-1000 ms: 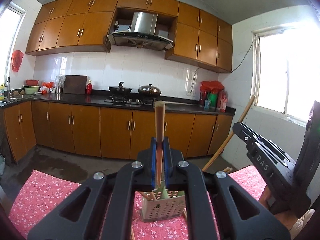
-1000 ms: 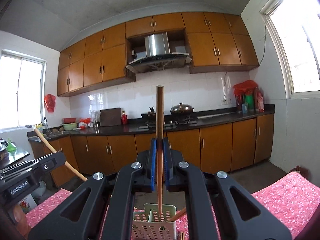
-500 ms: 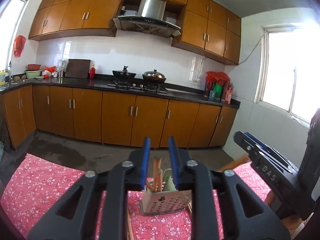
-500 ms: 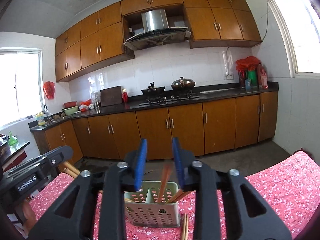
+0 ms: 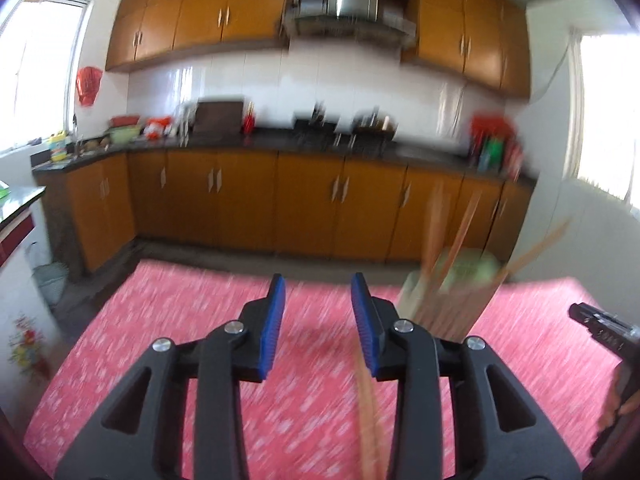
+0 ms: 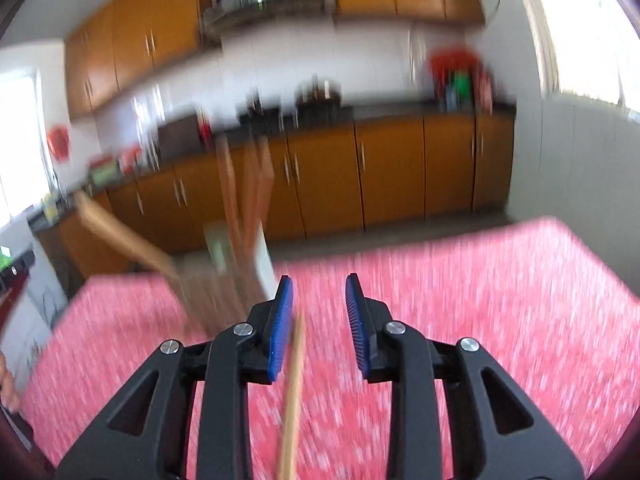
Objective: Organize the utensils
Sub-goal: 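Lower the left tool onto a chopstick while the right tool grasps another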
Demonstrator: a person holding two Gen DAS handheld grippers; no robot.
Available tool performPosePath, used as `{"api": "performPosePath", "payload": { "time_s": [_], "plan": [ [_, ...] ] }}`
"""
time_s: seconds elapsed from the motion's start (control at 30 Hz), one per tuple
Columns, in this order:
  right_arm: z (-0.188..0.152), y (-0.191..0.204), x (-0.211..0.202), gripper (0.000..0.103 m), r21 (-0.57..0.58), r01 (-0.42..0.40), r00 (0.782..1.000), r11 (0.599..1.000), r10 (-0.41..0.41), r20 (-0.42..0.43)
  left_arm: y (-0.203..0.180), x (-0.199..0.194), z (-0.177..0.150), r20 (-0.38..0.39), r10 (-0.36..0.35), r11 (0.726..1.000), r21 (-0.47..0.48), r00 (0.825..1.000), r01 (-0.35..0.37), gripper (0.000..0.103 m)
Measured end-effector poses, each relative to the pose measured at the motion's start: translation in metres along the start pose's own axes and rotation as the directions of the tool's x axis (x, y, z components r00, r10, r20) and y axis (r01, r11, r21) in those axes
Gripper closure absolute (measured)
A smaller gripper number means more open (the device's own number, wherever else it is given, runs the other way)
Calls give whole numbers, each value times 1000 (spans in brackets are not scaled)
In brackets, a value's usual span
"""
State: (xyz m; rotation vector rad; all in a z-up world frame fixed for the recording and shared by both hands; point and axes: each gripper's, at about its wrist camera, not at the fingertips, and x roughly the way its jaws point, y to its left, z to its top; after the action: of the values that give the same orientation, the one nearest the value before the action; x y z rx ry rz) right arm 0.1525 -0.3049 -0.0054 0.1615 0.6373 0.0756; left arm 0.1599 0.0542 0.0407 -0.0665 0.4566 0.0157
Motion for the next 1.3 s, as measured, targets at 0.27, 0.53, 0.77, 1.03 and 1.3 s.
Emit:
{"api": "performPosePath", "payload": {
  "time_s": [0.27, 0.53, 0.77, 1.03, 1.3],
  "plan": [
    [-80, 20, 60, 88, -20, -77, 952, 997, 67, -298, 2, 44, -89, -283, -65, 997, 9, 957, 71, 68],
    [-84, 35, 64, 95, -108, -30, 958, 994, -2, -287, -19, 58, -113, -364, -132, 990, 4, 922, 143, 70],
    [-77, 17, 67, 95, -30, 5, 961, 1000, -13, -276, -38, 66, -124, -414, -143, 983, 45, 899, 178, 80],
    [-76, 20, 68, 95, -66, 4, 962, 998, -22, -272, -49, 84, -130, -441, -72, 987, 95, 895, 126, 94],
    [-60, -5, 83, 95, -43, 90, 964, 995, -98, -248, -1, 114, -112, -432, 58, 997, 71, 900, -30, 89]
  ]
}}
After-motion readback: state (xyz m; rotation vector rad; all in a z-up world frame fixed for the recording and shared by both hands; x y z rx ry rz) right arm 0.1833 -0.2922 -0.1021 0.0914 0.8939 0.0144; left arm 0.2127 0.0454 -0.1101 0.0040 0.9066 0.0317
